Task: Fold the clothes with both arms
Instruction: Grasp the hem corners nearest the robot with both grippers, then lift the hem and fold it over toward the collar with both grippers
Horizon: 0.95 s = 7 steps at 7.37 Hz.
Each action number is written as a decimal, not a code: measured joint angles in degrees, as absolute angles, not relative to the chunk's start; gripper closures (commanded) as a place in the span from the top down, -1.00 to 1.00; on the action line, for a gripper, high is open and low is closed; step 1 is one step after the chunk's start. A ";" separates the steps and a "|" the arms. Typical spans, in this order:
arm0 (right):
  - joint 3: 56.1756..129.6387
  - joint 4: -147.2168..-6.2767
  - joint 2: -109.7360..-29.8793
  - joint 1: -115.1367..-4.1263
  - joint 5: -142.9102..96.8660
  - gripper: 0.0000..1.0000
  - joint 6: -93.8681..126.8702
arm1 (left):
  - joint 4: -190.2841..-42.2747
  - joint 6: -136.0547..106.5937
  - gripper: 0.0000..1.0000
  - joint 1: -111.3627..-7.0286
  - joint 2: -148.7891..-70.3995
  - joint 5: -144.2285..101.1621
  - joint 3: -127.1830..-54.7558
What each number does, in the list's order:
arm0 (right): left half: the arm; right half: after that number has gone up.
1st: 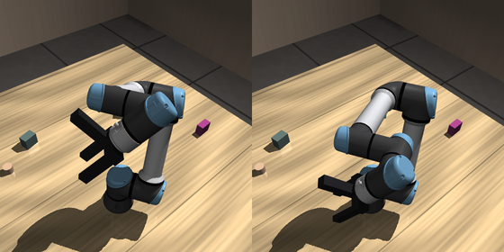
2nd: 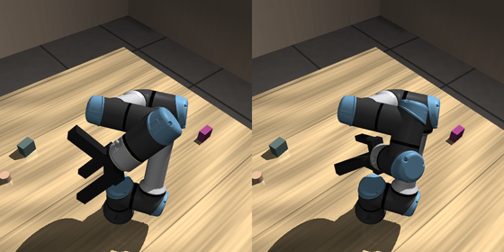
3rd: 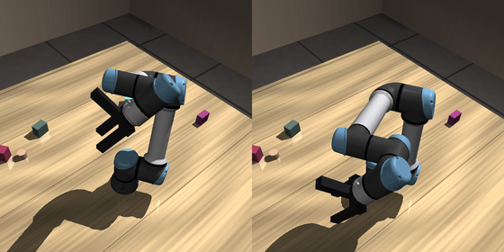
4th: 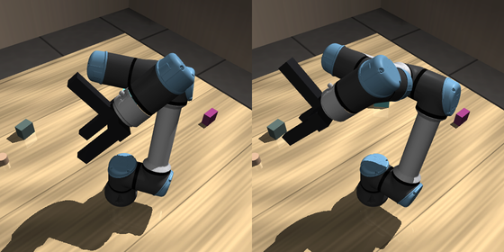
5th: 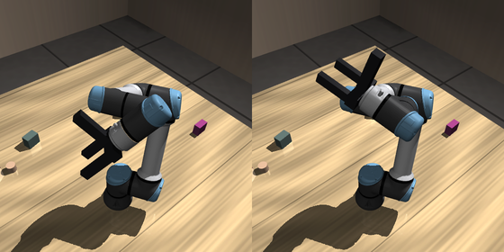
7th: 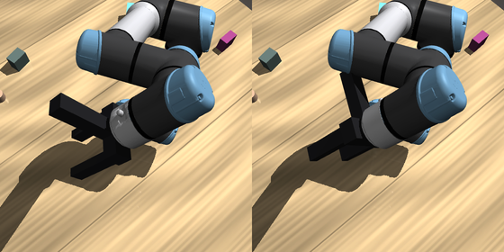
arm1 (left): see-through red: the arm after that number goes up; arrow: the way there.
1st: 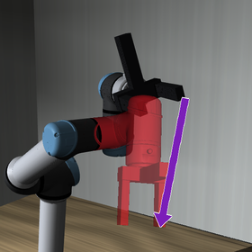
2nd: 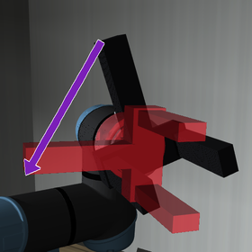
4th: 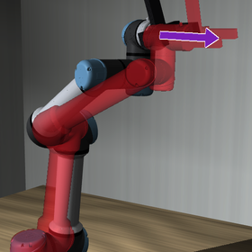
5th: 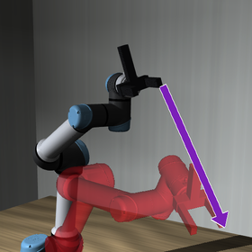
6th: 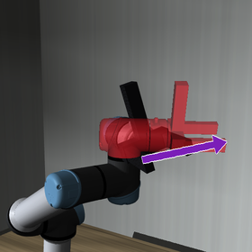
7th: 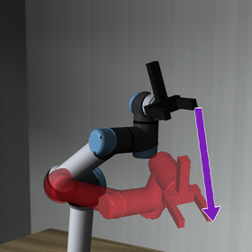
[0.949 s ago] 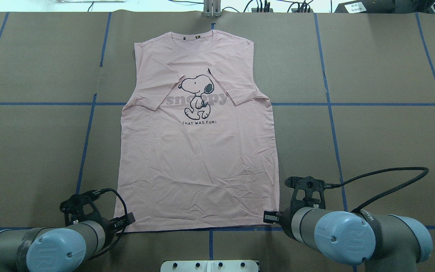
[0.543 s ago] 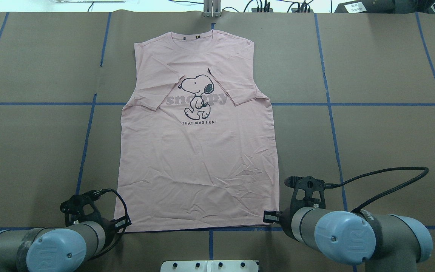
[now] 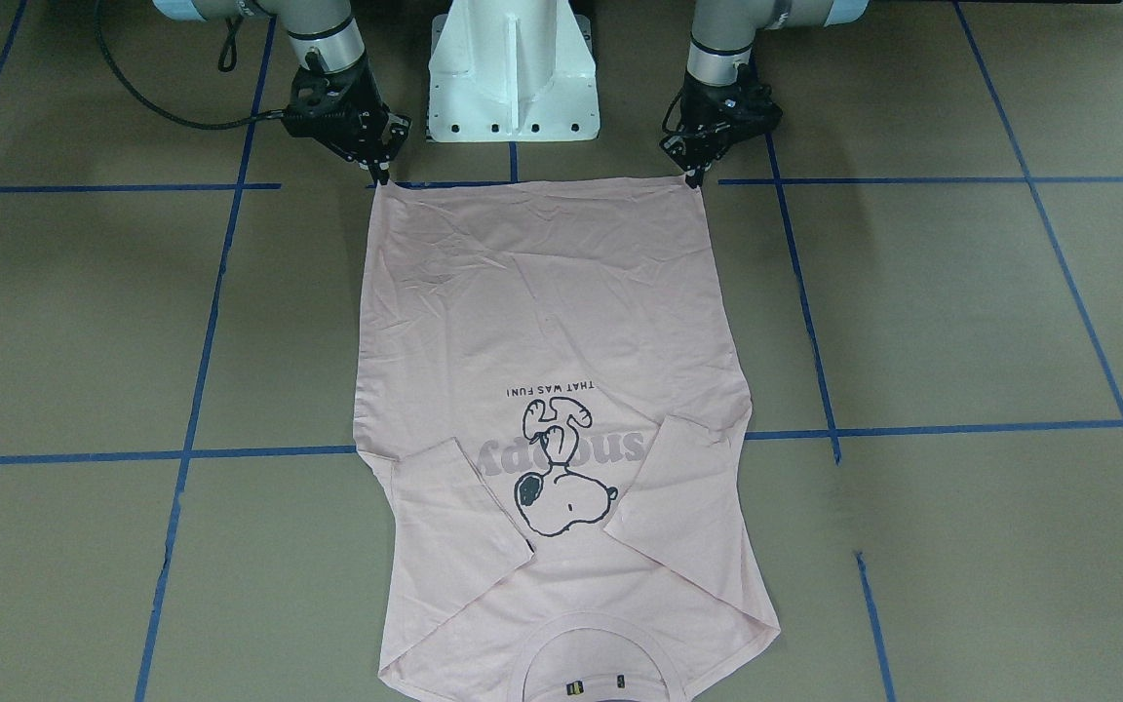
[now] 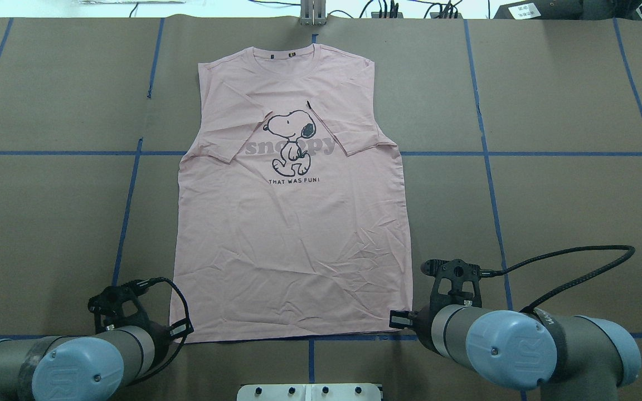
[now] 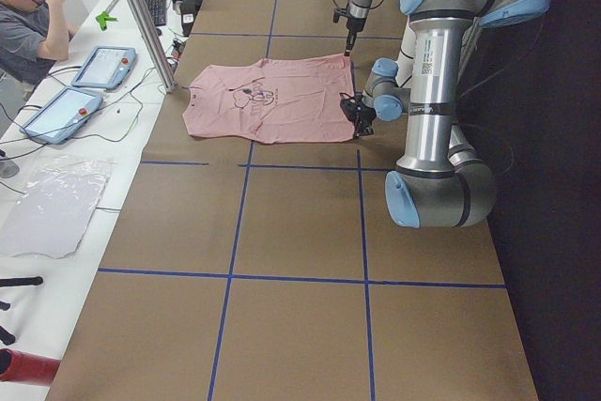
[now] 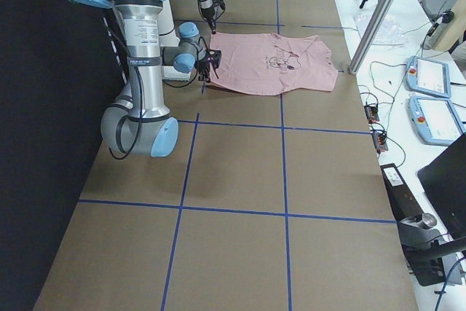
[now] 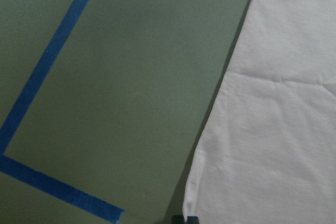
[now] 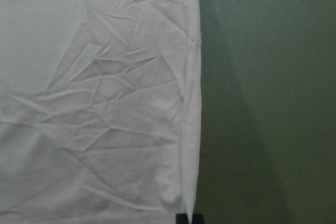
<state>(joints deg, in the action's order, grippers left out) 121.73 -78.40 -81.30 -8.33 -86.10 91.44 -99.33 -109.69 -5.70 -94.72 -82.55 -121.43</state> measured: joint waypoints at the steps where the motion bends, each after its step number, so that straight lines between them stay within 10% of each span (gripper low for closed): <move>1: 122.67 -78.40 -81.70 -8.45 -86.27 -1.00 91.42 | -97.36 -109.59 -1.00 -5.73 -94.72 -82.74 -123.62; 7: 137.75 -78.48 -93.51 0.98 -86.42 -1.00 93.92 | -84.04 -105.04 -1.00 -1.84 -94.66 -86.32 -139.86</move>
<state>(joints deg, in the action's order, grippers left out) 137.75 -78.48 -93.51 0.98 -86.42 93.92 -84.04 -105.04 -1.84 -94.66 -86.32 -139.86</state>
